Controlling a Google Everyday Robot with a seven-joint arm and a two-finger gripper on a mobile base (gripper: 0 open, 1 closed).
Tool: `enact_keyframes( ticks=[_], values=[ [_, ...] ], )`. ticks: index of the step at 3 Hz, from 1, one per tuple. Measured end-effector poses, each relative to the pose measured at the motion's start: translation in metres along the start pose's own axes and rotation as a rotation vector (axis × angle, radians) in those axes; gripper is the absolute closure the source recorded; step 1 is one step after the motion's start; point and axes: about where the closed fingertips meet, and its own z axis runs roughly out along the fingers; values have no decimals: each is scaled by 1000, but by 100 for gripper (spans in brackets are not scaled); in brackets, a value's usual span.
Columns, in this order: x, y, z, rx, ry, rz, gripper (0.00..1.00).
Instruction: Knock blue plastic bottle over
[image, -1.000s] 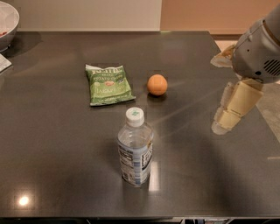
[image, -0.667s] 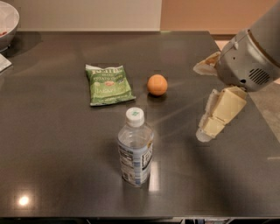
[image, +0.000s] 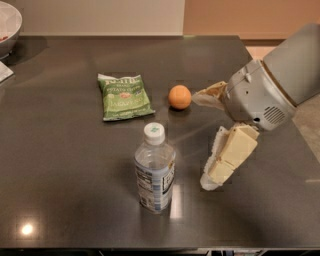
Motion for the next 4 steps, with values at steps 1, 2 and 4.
enact_keyframes(
  ticks=[1, 2, 4],
  values=[
    [-15, 20, 17, -34, -62, -34, 0],
    [-28, 29, 34, -39, -119, -56, 0],
    [-45, 35, 55, -41, -196, -57, 17]
  ],
)
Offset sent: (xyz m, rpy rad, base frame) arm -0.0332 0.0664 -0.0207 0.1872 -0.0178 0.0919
